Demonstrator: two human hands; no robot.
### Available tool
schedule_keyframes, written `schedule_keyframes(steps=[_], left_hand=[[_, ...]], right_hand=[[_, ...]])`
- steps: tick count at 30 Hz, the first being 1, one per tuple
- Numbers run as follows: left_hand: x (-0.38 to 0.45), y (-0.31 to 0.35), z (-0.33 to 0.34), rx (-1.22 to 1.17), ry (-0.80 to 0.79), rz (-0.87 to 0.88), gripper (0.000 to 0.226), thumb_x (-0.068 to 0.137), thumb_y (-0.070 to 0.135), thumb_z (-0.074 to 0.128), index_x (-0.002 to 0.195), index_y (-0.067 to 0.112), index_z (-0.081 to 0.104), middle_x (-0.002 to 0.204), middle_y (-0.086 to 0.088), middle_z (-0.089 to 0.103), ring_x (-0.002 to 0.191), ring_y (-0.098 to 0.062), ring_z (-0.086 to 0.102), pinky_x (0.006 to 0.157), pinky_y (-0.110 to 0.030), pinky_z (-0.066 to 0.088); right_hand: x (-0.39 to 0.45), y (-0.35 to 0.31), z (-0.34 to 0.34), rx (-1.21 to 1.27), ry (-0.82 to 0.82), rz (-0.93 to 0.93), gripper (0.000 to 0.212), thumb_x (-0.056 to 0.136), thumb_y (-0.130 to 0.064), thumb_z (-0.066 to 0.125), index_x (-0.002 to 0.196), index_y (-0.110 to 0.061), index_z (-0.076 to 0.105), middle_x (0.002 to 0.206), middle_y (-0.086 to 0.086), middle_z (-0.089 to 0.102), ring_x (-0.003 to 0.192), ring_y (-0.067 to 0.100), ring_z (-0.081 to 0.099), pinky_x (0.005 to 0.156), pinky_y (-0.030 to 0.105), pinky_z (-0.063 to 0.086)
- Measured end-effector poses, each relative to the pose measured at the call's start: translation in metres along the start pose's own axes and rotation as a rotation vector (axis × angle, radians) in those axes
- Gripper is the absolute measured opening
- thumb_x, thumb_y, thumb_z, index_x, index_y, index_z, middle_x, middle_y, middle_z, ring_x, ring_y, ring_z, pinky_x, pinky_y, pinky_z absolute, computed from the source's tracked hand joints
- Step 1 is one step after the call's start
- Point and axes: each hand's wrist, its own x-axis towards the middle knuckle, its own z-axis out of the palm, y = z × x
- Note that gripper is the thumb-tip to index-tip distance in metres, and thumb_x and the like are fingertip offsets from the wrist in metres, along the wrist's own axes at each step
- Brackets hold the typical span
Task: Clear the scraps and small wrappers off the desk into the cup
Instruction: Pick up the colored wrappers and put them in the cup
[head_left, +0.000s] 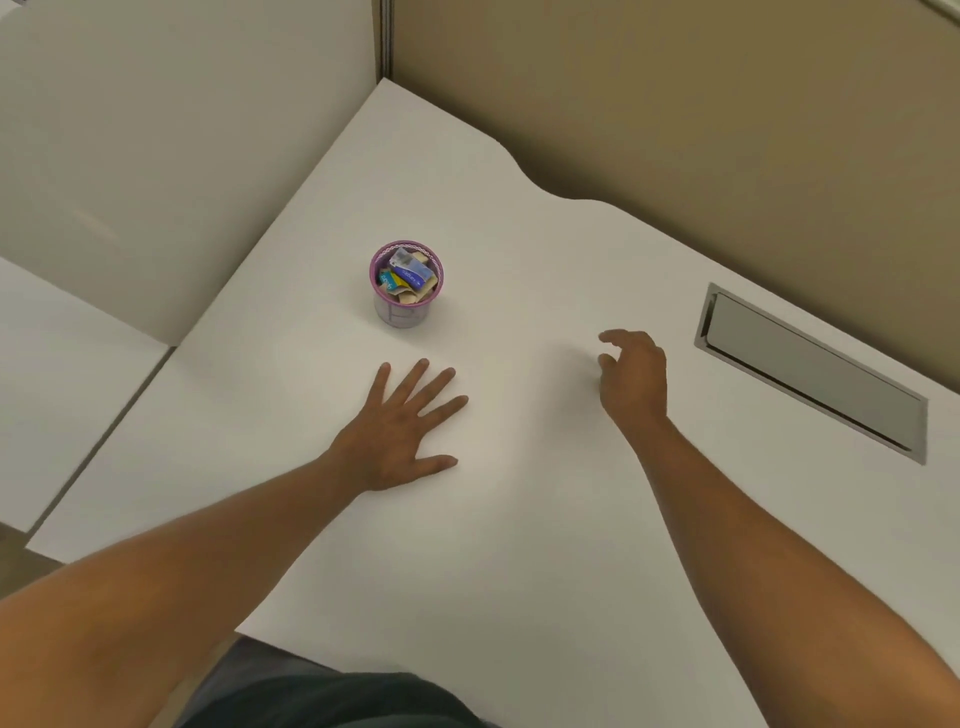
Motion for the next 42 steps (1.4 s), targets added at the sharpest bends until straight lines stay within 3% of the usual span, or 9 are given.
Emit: schedule_keyframes(steps=[3, 6, 12, 17, 20, 23, 29, 34, 42], left_hand=[[0.001, 0.000, 0.014, 0.057, 0.044, 0.026, 0.085, 0.096, 0.086, 0.022, 0.168, 0.041, 0.012, 0.180, 0.004, 0.004, 0.167, -0.032, 0.003, 0.128, -0.071, 0.009], [0.005, 0.001, 0.024, 0.070, 0.105, 0.036, 0.086, 0.096, 0.086, 0.024, 0.168, 0.041, 0.013, 0.180, 0.004, 0.007, 0.167, -0.031, 0.007, 0.128, -0.071, 0.010], [0.010, 0.002, 0.031, 0.056, 0.149, 0.050, 0.086, 0.095, 0.087, 0.026, 0.167, 0.042, 0.014, 0.180, 0.005, 0.007, 0.167, -0.030, 0.006, 0.128, -0.070, 0.010], [0.008, 0.000, 0.031, 0.032, 0.148, 0.051, 0.085, 0.095, 0.087, 0.026, 0.167, 0.043, 0.013, 0.180, 0.005, 0.007, 0.167, -0.029, 0.004, 0.128, -0.070, 0.009], [0.008, -0.002, 0.034, 0.033, 0.150, 0.055, 0.085, 0.096, 0.086, 0.026, 0.167, 0.043, 0.011, 0.180, 0.005, 0.005, 0.167, -0.029, 0.003, 0.128, -0.070, 0.009], [0.009, -0.002, 0.035, 0.010, 0.149, 0.061, 0.086, 0.096, 0.086, 0.026, 0.167, 0.044, 0.006, 0.180, 0.006, 0.001, 0.167, -0.029, 0.002, 0.128, -0.071, 0.009], [0.008, -0.004, 0.038, -0.011, 0.165, 0.052, 0.086, 0.096, 0.086, 0.027, 0.167, 0.044, 0.006, 0.180, 0.007, 0.000, 0.167, -0.028, 0.000, 0.129, -0.069, 0.006], [0.010, -0.005, 0.039, -0.023, 0.177, 0.055, 0.085, 0.097, 0.085, 0.027, 0.168, 0.043, 0.005, 0.180, 0.006, 0.000, 0.167, -0.028, 0.000, 0.130, -0.069, 0.005], [0.013, -0.007, 0.048, -0.008, 0.178, 0.055, 0.084, 0.097, 0.084, 0.026, 0.168, 0.043, 0.006, 0.180, 0.006, -0.002, 0.167, -0.028, 0.000, 0.130, -0.070, 0.005]], right_hand=[[-0.008, 0.044, 0.004, -0.132, -0.178, 0.021, 0.045, 0.100, -0.008, 0.055, 0.143, -0.018, 0.056, 0.152, 0.009, 0.046, 0.136, 0.035, 0.042, 0.104, 0.030, 0.038], [-0.012, 0.060, 0.013, -0.153, -0.274, -0.018, 0.048, 0.098, -0.014, 0.059, 0.146, -0.022, 0.055, 0.159, 0.009, 0.038, 0.137, 0.037, 0.042, 0.111, 0.037, 0.041], [-0.028, 0.047, 0.033, -0.132, -0.183, -0.117, 0.022, 0.093, 0.001, 0.056, 0.104, -0.008, 0.074, 0.113, 0.011, 0.066, 0.105, 0.033, 0.064, 0.089, 0.035, 0.051], [-0.039, -0.013, 0.039, 0.135, -0.121, -0.157, 0.041, 0.095, 0.005, 0.053, 0.129, -0.013, 0.067, 0.131, 0.004, 0.065, 0.119, 0.022, 0.064, 0.103, 0.026, 0.049], [-0.032, -0.074, 0.036, 0.315, -0.026, -0.340, 0.024, 0.098, -0.007, 0.062, 0.121, -0.014, 0.065, 0.119, 0.001, 0.066, 0.104, 0.019, 0.067, 0.089, 0.032, 0.059], [-0.016, -0.129, 0.037, 0.344, 0.001, -0.414, 0.015, 0.096, -0.016, 0.067, 0.107, -0.022, 0.059, 0.101, -0.007, 0.066, 0.090, 0.014, 0.066, 0.076, 0.024, 0.057], [0.007, -0.180, 0.053, 0.126, -0.074, -0.561, 0.006, 0.089, -0.017, 0.073, 0.095, -0.020, 0.074, 0.095, 0.000, 0.077, 0.091, 0.018, 0.067, 0.072, 0.031, 0.054], [0.004, -0.179, 0.070, -0.095, -0.192, -0.693, 0.016, 0.094, -0.014, 0.069, 0.104, -0.008, 0.080, 0.104, 0.014, 0.077, 0.098, 0.030, 0.068, 0.085, 0.044, 0.057], [0.007, -0.188, 0.086, -0.384, -0.185, -0.776, 0.040, 0.090, -0.013, 0.073, 0.130, -0.015, 0.069, 0.125, 0.008, 0.069, 0.116, 0.031, 0.056, 0.092, 0.039, 0.055]])
